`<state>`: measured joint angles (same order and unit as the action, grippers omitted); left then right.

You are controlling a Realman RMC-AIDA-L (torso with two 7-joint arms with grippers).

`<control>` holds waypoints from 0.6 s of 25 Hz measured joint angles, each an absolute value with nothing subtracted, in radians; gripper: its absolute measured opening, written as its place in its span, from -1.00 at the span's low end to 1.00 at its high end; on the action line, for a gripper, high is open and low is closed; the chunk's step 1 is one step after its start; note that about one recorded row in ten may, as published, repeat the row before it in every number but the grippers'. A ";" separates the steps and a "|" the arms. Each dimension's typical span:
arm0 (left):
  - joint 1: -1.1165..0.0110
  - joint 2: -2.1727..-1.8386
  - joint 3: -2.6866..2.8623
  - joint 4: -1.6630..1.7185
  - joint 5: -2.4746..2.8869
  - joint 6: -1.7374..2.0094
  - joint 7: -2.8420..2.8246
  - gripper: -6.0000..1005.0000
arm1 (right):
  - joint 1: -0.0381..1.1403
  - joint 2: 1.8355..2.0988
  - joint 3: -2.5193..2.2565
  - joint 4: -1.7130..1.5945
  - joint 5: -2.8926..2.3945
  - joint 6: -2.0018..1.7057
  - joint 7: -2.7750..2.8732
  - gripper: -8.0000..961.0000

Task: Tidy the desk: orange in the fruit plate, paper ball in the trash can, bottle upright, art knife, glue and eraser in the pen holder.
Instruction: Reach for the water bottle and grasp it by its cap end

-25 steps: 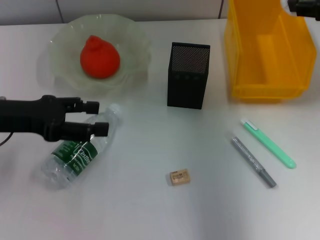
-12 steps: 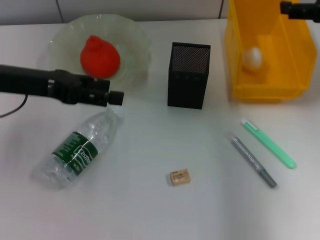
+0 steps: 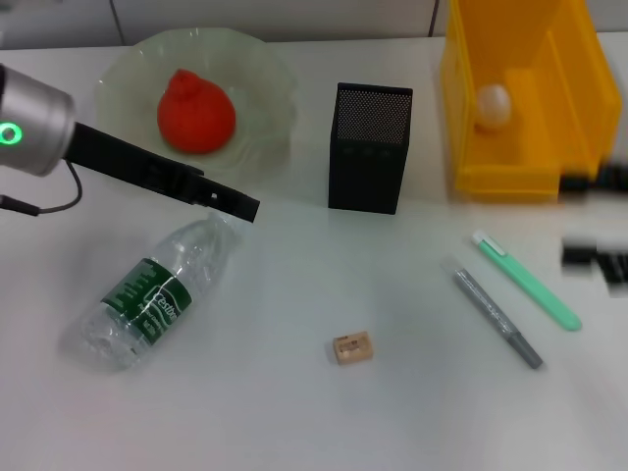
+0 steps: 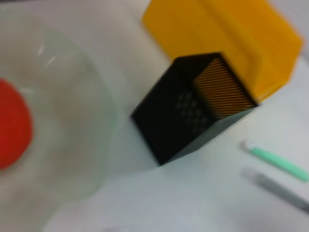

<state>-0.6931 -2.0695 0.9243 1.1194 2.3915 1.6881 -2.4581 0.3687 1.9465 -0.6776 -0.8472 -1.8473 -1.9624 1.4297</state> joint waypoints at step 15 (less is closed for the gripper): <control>-0.701 -2.074 1.275 1.110 2.579 1.394 -2.649 0.46 | 0.368 1.959 -0.676 -0.613 -1.963 -1.966 1.226 0.69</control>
